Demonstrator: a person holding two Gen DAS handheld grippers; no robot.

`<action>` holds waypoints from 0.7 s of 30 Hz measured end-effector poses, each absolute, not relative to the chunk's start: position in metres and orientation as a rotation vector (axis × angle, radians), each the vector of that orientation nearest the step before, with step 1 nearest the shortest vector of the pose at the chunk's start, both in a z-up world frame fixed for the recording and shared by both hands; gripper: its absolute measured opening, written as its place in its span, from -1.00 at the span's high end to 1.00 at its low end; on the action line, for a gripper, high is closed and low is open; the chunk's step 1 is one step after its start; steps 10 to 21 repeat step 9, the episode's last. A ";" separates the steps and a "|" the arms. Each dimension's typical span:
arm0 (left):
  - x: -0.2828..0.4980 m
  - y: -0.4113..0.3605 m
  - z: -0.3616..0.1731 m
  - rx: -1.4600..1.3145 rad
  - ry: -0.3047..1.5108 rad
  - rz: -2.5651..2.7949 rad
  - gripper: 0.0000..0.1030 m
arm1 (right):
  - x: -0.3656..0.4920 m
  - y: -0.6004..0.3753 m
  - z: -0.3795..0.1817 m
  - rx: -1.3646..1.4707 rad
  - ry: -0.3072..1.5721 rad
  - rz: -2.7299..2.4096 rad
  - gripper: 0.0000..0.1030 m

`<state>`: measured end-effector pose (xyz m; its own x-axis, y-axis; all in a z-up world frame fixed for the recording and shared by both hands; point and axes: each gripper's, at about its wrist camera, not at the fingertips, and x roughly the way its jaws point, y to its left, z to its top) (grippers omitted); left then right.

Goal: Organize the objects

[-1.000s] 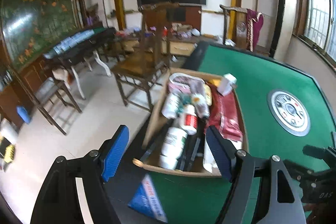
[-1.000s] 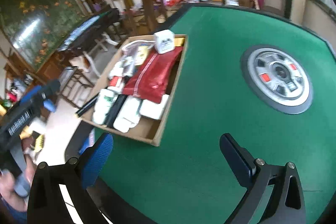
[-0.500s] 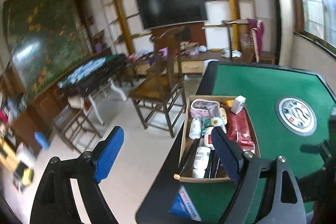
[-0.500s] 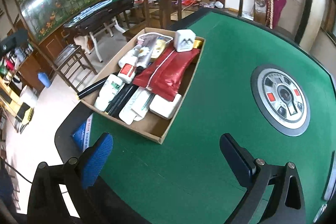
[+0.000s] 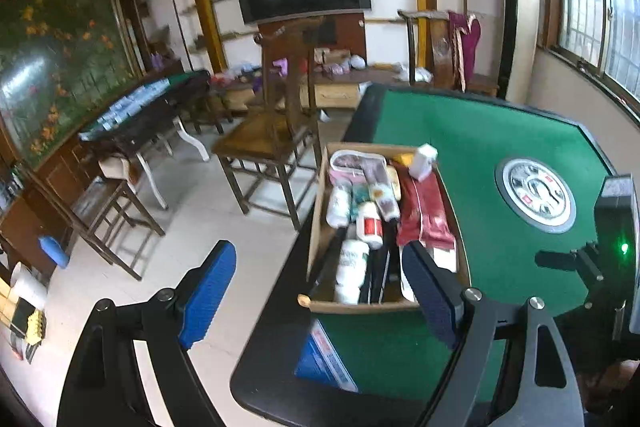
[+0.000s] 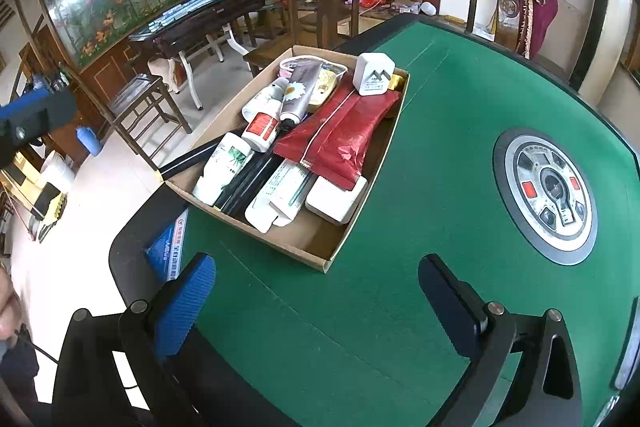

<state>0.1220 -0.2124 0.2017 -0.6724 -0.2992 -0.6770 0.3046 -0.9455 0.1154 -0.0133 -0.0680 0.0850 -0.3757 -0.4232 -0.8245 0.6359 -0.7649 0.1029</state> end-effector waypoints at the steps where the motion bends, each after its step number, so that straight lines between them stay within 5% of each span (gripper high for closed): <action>1: 0.122 -0.212 0.198 1.065 0.015 -2.603 -0.64 | -0.013 -0.068 0.085 1.197 0.308 -2.156 -1.00; 21: 0.131 -0.215 0.186 1.090 0.075 -2.613 -0.64 | -0.006 -0.071 0.087 1.196 0.330 -2.163 -1.00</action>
